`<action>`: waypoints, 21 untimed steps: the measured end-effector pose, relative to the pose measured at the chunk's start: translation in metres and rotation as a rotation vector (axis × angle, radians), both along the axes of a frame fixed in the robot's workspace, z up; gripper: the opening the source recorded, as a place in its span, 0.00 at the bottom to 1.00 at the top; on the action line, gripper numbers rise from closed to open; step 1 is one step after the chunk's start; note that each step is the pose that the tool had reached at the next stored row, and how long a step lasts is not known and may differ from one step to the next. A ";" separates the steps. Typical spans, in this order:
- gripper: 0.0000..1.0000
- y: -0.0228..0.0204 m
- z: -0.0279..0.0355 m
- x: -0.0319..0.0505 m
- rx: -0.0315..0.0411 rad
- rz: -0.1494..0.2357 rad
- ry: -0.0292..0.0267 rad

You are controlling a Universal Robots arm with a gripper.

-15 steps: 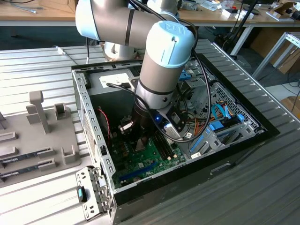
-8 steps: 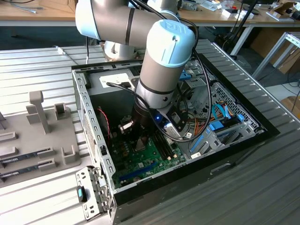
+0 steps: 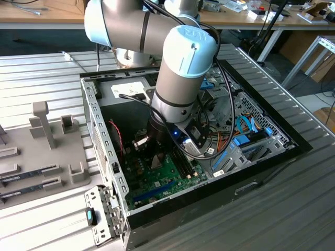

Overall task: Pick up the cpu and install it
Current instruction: 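Place the cpu into insertion slot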

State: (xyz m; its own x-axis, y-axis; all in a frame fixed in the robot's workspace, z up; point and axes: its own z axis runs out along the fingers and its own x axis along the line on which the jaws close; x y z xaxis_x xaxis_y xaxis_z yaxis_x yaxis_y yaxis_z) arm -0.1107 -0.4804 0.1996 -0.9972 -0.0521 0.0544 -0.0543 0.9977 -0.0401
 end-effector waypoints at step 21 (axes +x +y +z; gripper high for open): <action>0.47 -0.0002 0.0019 0.0039 -0.0001 0.000 0.0013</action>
